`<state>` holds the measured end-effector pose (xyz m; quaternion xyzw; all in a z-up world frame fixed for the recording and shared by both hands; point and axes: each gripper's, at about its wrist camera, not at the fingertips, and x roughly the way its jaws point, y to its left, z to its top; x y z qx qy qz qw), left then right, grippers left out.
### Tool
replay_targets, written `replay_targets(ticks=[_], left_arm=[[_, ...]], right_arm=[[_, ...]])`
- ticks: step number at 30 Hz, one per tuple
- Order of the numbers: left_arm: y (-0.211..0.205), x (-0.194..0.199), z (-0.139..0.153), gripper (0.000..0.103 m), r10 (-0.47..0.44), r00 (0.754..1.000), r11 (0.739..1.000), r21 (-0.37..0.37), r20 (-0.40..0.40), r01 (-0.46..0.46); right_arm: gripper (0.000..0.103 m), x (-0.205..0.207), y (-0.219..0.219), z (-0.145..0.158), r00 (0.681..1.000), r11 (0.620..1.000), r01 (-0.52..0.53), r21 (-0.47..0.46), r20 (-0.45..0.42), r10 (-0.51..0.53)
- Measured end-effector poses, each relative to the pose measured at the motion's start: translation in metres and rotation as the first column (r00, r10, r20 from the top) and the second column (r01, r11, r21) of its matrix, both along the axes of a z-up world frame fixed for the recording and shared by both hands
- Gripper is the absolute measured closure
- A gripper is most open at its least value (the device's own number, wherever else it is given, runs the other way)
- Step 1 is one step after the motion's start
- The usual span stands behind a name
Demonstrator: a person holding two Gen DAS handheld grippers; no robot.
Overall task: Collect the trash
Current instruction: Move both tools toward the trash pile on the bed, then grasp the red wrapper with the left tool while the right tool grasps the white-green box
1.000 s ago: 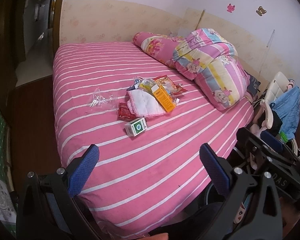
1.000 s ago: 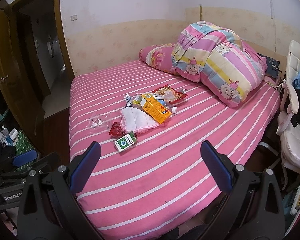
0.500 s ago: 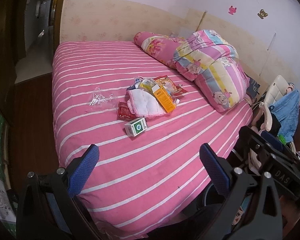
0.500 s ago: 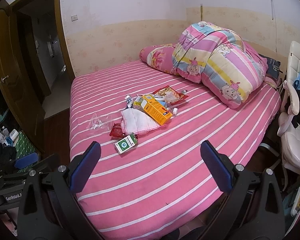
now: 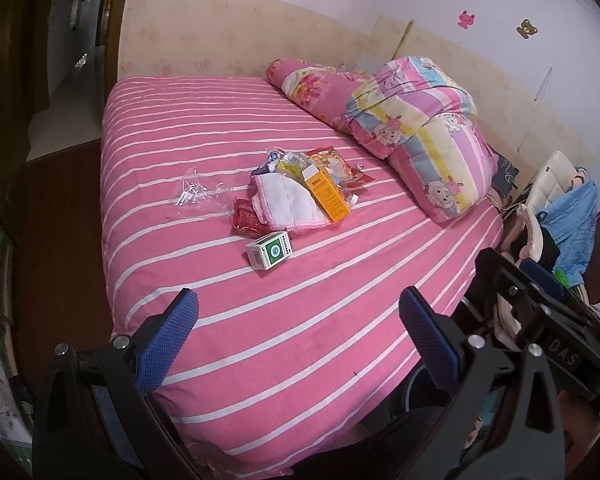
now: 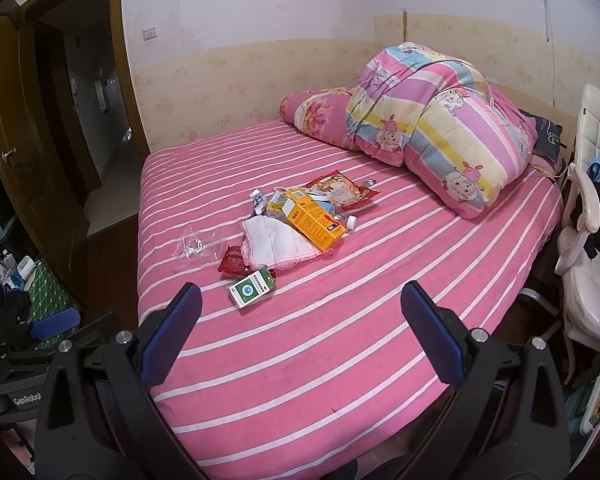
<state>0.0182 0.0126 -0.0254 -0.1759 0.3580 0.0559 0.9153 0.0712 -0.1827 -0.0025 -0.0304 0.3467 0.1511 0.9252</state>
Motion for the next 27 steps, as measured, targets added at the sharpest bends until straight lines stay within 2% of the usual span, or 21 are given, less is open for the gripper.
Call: replay_targets(ticks=[5,11,22,27], left_arm=[[0.002,0.002,-0.004,0.006,0.0,1.0,1.0,-0.003,-0.001,0.0],[0.018,0.009,-0.024,0.006,0.014,1.0,1.0,-0.022,-0.027,-0.014],[0.083,0.051,-0.085,0.006,0.039,0.993,0.991,-0.124,-0.108,-0.053],[0.115,0.086,-0.111,0.006,0.042,0.992,0.982,-0.175,-0.122,-0.063]], right_arm=[[0.004,0.001,0.0,-0.002,1.0,1.0,0.002,-0.003,-0.001,-0.002],[0.004,0.014,0.004,-0.021,0.999,0.999,-0.025,0.045,-0.037,0.026],[0.004,0.069,0.049,-0.1,0.975,0.992,-0.049,0.116,-0.21,0.073],[0.004,0.108,0.068,-0.145,0.942,0.975,0.012,0.223,-0.329,0.064]])
